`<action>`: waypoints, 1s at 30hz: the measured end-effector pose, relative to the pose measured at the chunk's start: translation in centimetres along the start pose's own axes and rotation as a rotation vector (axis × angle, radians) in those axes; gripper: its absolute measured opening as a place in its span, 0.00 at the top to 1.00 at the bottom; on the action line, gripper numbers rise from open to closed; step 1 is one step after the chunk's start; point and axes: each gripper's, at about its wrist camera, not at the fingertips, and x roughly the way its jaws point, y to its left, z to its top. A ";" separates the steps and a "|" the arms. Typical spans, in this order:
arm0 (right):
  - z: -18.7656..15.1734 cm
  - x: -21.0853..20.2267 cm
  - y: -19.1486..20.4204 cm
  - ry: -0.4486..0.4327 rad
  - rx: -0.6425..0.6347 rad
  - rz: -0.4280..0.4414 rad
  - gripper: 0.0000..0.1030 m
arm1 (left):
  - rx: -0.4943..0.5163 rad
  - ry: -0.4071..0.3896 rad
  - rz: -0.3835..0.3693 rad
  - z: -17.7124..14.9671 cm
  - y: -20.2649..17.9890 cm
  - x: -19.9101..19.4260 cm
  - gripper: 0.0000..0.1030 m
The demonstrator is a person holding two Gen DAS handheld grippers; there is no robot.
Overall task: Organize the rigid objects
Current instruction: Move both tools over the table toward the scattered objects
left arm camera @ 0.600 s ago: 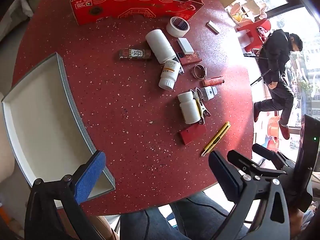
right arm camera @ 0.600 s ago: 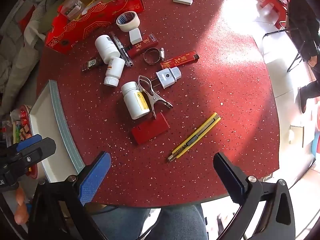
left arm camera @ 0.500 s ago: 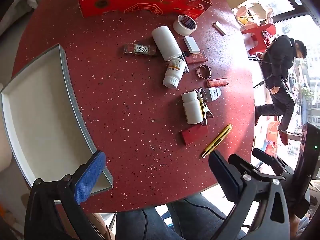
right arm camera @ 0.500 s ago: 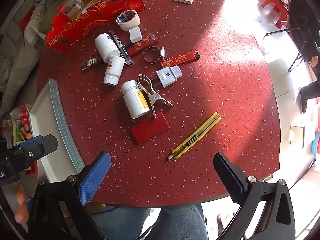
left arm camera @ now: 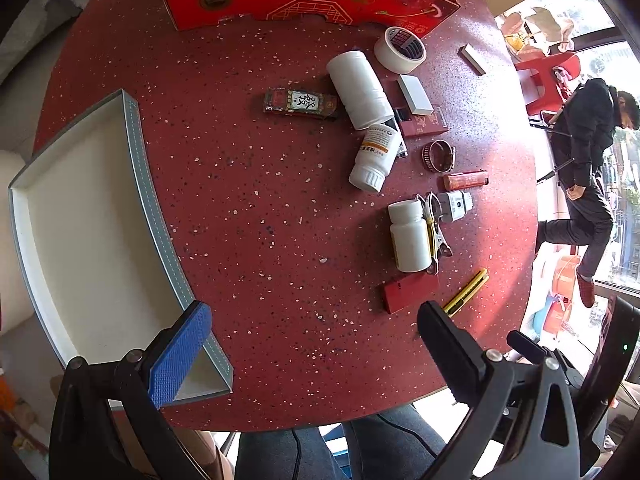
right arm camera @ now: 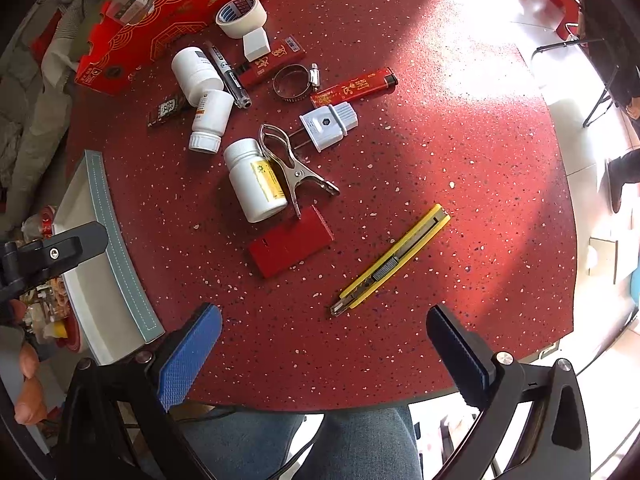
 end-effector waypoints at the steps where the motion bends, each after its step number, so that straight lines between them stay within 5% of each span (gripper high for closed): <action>1: 0.0 0.1 -0.1 0.002 0.003 0.002 0.00 | -0.007 -0.003 0.008 0.2 0.0 0.2 0.00; 30: 6.1 3.5 -2.2 0.018 0.033 0.065 0.00 | 0.080 -0.097 0.217 13.5 0.0 6.9 0.00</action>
